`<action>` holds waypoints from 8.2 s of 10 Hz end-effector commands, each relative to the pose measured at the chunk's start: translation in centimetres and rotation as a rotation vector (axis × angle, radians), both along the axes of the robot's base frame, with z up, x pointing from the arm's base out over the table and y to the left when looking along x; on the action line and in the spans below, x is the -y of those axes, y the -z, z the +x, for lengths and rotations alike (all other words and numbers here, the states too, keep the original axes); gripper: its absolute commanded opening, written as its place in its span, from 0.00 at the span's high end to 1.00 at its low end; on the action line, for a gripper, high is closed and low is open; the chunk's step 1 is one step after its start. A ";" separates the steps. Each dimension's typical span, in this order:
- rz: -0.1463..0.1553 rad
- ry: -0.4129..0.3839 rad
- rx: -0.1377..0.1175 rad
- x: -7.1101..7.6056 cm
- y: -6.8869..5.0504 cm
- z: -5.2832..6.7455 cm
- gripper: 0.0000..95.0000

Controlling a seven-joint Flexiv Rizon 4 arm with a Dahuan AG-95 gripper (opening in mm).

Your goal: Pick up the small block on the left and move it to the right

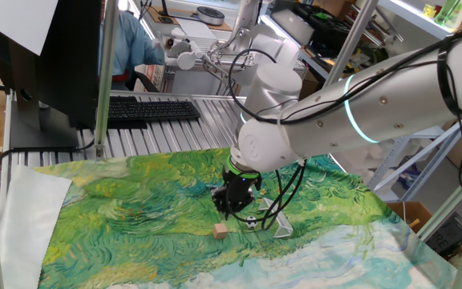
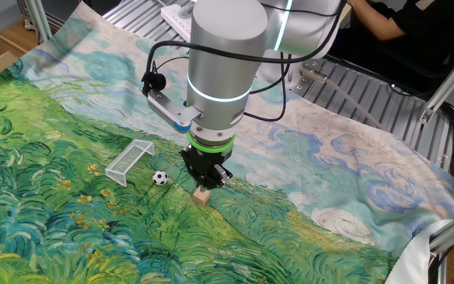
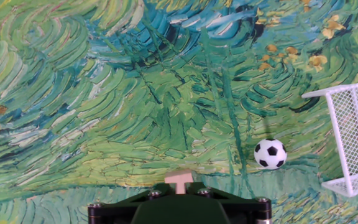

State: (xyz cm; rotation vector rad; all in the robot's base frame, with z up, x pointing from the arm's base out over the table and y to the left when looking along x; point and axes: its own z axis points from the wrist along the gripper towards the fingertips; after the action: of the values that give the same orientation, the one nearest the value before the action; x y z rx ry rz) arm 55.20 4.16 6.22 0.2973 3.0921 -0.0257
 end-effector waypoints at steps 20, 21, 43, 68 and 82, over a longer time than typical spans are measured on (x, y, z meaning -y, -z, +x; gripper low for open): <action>0.007 -0.005 -0.002 0.0 0.1 0.1 1.00; 0.004 0.000 -0.002 0.0 0.1 0.1 1.00; -0.002 0.009 -0.049 -0.5 1.5 0.6 0.80; -0.014 0.029 -0.055 -0.3 4.4 -0.1 0.60; -0.011 0.003 -0.056 0.1 4.5 -0.1 1.00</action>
State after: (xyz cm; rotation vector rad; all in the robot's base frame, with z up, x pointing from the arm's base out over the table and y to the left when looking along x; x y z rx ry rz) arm 55.19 4.11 1.68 0.3055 3.1452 -0.0514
